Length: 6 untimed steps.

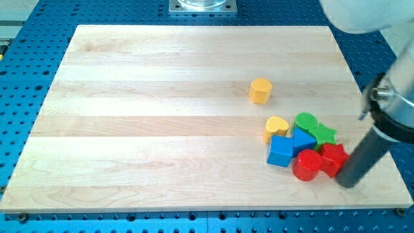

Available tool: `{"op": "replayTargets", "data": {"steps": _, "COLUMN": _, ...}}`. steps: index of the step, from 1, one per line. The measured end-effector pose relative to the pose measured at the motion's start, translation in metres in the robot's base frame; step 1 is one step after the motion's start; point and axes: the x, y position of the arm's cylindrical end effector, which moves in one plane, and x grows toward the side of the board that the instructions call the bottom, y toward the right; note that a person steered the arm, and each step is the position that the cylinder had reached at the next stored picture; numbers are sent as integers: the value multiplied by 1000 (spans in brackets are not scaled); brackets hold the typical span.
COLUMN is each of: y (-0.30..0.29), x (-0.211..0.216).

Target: Drag the triangle and red star into the heart

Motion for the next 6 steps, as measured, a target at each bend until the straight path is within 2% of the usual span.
{"op": "replayTargets", "data": {"steps": 2, "y": -41, "x": 8}}
{"op": "replayTargets", "data": {"steps": 3, "y": -17, "x": 33}}
{"op": "replayTargets", "data": {"steps": 6, "y": -31, "x": -55}}
